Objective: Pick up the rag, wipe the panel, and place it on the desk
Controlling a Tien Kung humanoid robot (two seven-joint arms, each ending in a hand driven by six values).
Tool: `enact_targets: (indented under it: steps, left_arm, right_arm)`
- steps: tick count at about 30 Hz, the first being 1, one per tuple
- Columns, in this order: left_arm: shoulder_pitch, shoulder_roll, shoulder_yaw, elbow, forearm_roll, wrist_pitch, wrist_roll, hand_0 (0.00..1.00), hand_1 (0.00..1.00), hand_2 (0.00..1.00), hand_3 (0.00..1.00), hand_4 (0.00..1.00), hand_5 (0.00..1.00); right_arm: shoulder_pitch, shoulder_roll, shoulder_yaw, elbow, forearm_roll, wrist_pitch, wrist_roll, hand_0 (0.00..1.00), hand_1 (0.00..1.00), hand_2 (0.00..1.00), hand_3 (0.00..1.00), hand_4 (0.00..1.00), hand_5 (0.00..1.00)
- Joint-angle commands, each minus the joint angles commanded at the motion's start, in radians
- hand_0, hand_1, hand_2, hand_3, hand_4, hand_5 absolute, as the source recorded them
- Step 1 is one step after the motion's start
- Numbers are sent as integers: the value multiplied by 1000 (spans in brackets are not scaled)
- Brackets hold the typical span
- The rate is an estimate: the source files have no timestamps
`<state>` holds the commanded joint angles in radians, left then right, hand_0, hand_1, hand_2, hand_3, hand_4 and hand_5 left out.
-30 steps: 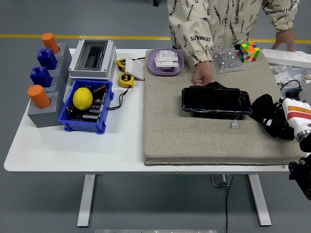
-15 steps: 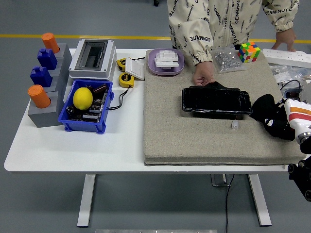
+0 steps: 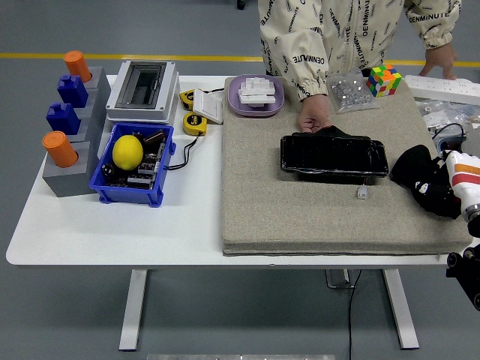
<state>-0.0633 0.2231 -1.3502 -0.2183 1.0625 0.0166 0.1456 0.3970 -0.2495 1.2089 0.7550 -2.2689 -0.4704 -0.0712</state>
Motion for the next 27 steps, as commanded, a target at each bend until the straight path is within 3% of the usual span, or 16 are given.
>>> enact_targets:
  steps: [2, 3, 9, 21, 27]
  left_arm:
    - [-1, 1, -3, 0, 2, 1, 0, 605, 642, 660, 560, 628, 446]
    - [-1, 1, -5, 0, 2, 1, 0, 605, 642, 659, 561, 628, 446]
    - [-4, 1, -10, -1, 5, 1, 0, 605, 642, 659, 561, 628, 446]
    - [-2, 1, -20, 1, 10, 2, 0, 603, 642, 657, 560, 628, 446]
    - [-5, 1, -18, -1, 8, 1, 0, 603, 642, 657, 560, 628, 446]
  right_arm:
    - [4, -4, 3, 4, 0, 2, 1, 309, 410, 446, 452, 958, 61]
    - [7, -5, 5, 5, 0, 2, 0, 308, 409, 445, 452, 982, 108]
    - [23, -10, 15, 11, 0, 2, -2, 308, 409, 445, 452, 982, 108]
    - [30, -15, 17, 30, 0, 3, -6, 310, 412, 448, 457, 957, 44]
    - [29, -12, 18, 22, 0, 46, 0, 313, 412, 447, 456, 956, 39]
